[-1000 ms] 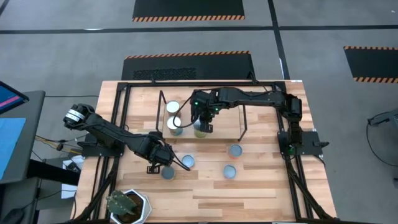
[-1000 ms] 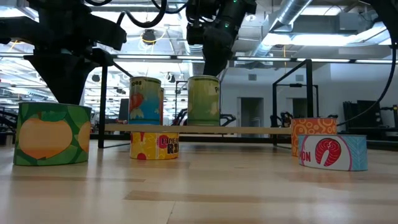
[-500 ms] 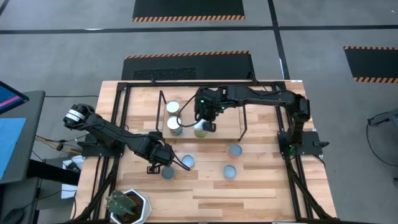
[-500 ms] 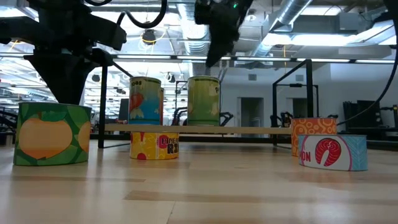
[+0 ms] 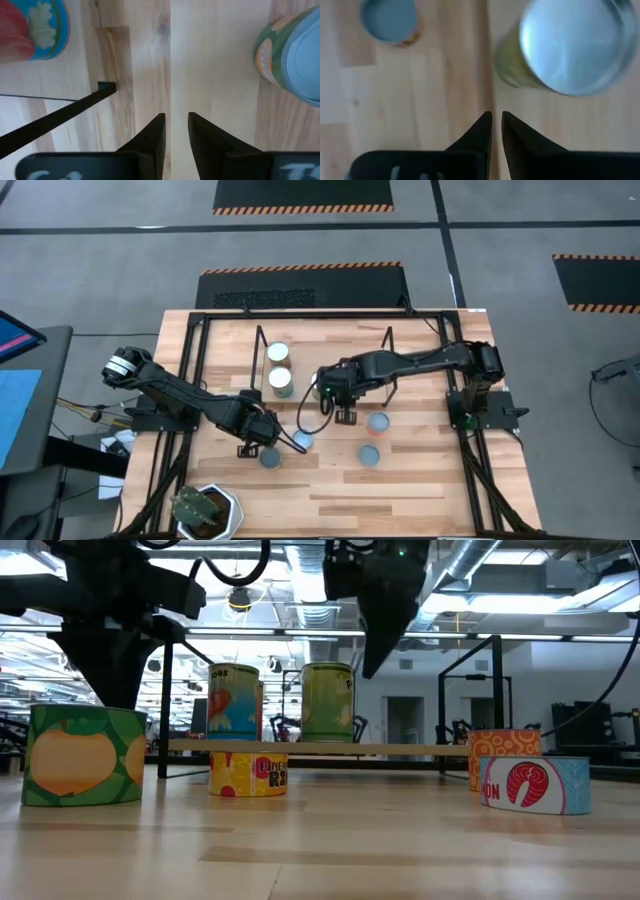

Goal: Pick and place cans onto a shelf
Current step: Put the top canned peaches on the shelf, then adjust the shelf

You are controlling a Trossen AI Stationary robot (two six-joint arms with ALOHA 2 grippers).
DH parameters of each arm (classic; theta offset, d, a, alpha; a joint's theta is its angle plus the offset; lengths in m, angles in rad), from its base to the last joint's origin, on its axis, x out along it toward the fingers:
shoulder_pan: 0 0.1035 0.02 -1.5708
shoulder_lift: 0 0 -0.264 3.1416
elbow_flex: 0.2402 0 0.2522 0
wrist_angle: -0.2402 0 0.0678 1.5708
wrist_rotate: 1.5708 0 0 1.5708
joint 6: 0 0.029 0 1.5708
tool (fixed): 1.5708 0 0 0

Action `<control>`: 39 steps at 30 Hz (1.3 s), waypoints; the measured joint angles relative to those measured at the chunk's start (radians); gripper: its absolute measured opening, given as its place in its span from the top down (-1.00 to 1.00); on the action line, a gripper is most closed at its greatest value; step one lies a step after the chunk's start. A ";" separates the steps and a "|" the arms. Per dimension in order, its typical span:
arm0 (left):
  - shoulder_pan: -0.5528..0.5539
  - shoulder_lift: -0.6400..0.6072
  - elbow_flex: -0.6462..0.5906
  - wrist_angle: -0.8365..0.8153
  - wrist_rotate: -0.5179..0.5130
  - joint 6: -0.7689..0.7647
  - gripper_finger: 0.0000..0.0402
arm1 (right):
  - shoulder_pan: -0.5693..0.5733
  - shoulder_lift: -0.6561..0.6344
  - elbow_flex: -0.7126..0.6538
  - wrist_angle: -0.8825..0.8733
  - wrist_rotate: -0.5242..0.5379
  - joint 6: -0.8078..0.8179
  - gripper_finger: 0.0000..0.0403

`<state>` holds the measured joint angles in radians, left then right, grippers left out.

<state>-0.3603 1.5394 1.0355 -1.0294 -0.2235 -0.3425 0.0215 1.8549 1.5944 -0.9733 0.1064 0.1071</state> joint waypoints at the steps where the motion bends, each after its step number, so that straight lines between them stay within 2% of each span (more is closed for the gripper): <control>1: 0.000 0.000 0.000 0.000 0.000 0.006 0.64 | -0.004 0.000 -0.002 0.003 0.008 0.005 0.68; 11: 0.000 0.000 0.000 0.008 -0.001 0.016 0.64 | -0.058 -0.002 -0.012 0.151 0.023 -0.032 0.68; 20: 0.000 0.000 0.000 0.013 -0.001 0.017 0.64 | -0.064 0.018 -0.011 0.291 -0.010 -0.104 0.68; 32: 0.000 0.000 0.000 0.019 -0.001 0.018 0.64 | -0.069 0.017 -0.011 0.223 0.003 -0.084 0.68; 34: 0.000 0.000 0.000 0.018 -0.001 0.019 0.64 | -0.070 0.017 -0.011 0.224 -0.021 -0.073 0.68; 39: 0.000 0.000 0.000 0.003 0.017 0.018 0.64 | -0.037 0.017 0.000 0.283 -0.171 -0.097 0.68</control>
<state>-0.3603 1.5394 1.0355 -1.0262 -0.2065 -0.3247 -0.0160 1.8717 1.5940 -0.6899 -0.0648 0.0098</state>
